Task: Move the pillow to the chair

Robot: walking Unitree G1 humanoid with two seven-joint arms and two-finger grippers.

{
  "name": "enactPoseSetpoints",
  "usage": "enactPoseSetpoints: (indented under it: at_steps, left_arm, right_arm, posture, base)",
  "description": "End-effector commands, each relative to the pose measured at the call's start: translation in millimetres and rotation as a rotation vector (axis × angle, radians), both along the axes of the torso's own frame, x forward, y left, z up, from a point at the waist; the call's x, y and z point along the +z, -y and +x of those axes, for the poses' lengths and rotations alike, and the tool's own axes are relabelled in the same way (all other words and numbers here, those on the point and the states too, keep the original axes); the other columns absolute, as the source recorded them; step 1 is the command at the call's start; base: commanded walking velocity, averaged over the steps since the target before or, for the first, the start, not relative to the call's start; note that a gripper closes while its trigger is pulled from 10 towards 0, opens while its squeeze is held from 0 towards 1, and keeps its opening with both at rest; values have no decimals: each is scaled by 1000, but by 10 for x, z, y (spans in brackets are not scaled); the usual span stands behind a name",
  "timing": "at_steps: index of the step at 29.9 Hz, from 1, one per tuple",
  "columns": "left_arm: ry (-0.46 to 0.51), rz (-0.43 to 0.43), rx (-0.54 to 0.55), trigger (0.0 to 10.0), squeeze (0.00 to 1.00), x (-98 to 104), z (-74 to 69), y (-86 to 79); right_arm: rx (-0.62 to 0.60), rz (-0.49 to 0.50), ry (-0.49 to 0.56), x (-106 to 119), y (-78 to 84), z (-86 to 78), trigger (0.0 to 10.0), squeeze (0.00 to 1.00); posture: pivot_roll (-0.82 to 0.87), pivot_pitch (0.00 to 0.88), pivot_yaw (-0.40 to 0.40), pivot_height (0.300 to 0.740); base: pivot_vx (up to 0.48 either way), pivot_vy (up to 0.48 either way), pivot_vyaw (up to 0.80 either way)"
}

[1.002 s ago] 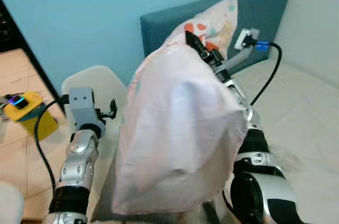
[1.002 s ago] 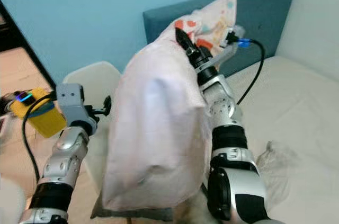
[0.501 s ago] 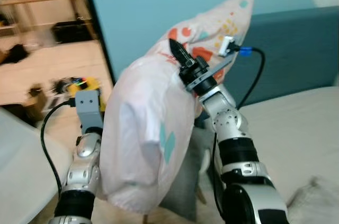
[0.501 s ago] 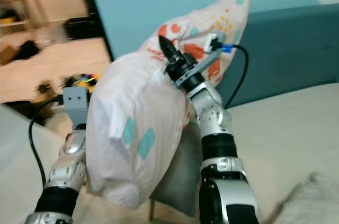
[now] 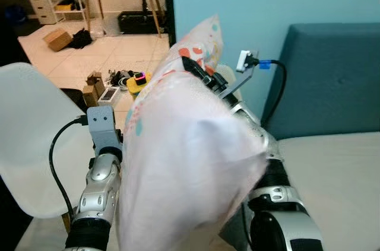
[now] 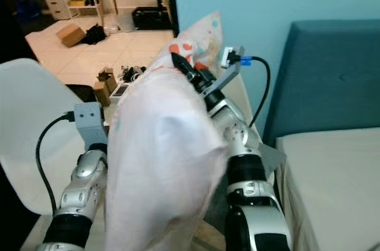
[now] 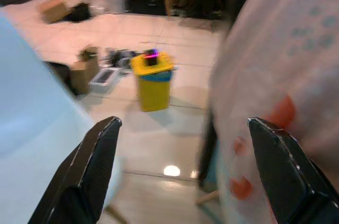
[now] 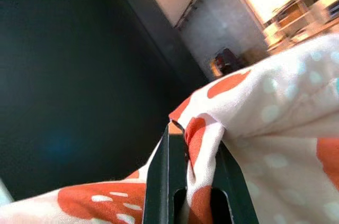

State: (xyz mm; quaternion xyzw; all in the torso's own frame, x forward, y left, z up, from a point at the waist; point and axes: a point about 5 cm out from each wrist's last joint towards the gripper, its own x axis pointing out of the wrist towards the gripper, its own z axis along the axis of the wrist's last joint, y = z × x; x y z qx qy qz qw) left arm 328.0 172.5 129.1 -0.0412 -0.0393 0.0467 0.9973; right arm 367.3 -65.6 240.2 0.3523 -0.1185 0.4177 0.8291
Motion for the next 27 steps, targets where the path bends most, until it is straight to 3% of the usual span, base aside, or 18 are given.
enactPoseSetpoints:
  at_steps: [1,7,10,11,12,13,19,27]
  left_arm:
    - [16,9,-17,10000,0,18,-5,31]
    - [32,10,-40,10000,0,37,-10,69]
    - [35,21,-43,10000,0,45,-13,75]
    - [32,28,-41,10000,0,43,-16,72]
    - [32,28,-41,10000,0,43,-16,72]
    - [28,37,-39,10000,0,38,-20,66]
    - [34,37,-45,10000,0,50,-23,64]
    - [38,37,-53,10000,0,64,-18,79]
  right_arm:
    - [21,20,90,202,-27,-45,0,0]
    - [8,-4,73,143,-26,-49,0,0]
    - [-6,-25,59,117,-30,-35,0,0]
    - [-14,-30,42,101,-30,-23,3098,0]
    - [-14,-30,42,101,-30,-23,3098,0]
    - [-28,-52,25,74,-39,-10,10000,0]
    - [-1,-85,38,58,-90,-40,10000,0]
    - [76,-138,75,36,-186,-130,10000,0]
  posture:
    - [-185,0,-7,728]
    - [-192,0,-2,728]
    - [-192,0,-2,728]
    - [-191,0,-1,728]
    - [-191,0,-1,728]
    - [-189,0,0,728]
    - [-188,0,-1,728]
    - [-189,0,1,728]
  base:
    - [0,0,775]
    - [0,0,756]
    - [0,0,0]
    - [292,0,0]
    - [292,0,0]
    - [394,0,0]
    - [402,0,0]
    - [407,0,800]
